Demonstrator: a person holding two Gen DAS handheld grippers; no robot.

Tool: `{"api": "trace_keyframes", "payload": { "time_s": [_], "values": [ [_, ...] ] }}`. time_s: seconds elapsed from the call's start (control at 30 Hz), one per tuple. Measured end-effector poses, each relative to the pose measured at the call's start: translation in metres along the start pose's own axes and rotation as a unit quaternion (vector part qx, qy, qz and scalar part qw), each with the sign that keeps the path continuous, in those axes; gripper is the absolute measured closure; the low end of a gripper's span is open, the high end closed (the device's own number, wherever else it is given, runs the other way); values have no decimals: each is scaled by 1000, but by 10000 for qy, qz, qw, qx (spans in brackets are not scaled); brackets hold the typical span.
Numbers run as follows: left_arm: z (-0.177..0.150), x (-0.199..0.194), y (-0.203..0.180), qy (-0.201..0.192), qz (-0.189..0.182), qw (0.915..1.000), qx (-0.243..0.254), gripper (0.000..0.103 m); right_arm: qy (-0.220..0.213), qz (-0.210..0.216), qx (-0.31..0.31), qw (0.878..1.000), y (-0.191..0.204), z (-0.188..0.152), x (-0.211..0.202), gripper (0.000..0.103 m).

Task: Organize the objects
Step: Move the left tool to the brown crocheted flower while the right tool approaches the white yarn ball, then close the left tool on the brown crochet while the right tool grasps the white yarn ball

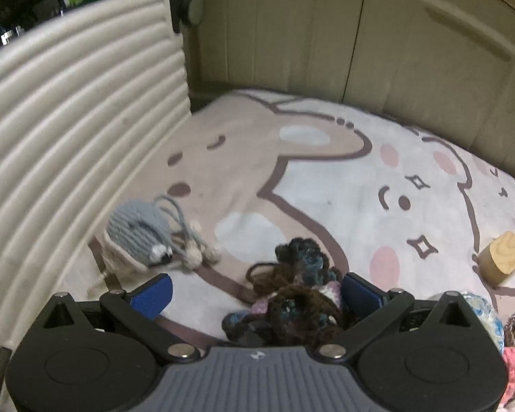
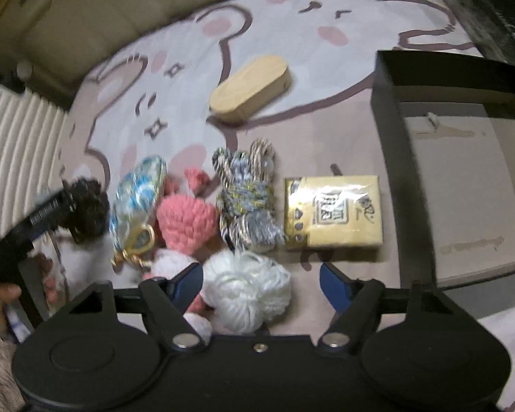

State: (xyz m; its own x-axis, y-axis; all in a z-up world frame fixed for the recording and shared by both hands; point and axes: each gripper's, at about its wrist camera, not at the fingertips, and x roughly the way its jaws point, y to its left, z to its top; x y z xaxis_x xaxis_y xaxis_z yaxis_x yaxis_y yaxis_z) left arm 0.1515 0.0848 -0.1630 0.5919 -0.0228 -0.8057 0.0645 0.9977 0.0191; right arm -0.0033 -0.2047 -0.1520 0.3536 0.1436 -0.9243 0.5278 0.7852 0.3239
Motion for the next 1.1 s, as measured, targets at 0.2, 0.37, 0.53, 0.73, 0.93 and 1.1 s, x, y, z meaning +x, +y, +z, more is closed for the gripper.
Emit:
{"api": "trace_keyframes", "payload": {
  "time_s": [0.2,0.37,0.53,0.73,0.93,1.1],
  "values": [
    [4,8,-2,632,-321,9972,-243,0,176,-196,-429,9987,10,-4,11,29],
    [-4,4,-14,673,-519,9962,210,0,253,-276,-720,9967,16,-5,19,29],
    [-7,18,-17,1137,-805,9890,491,0,441,-254,-920,9945,21,-7,29,32],
    [-2,18,-14,1060,-748,9914,192,0,620,-49,-1042,9926,24,-10,36,53],
    [2,14,-12,1095,-1070,9882,71,36,665,75,-939,9933,21,-9,29,63],
    [-1,7,-16,1089,-1176,9871,38,56,434,45,-972,9943,24,-8,17,67]
  ]
}}
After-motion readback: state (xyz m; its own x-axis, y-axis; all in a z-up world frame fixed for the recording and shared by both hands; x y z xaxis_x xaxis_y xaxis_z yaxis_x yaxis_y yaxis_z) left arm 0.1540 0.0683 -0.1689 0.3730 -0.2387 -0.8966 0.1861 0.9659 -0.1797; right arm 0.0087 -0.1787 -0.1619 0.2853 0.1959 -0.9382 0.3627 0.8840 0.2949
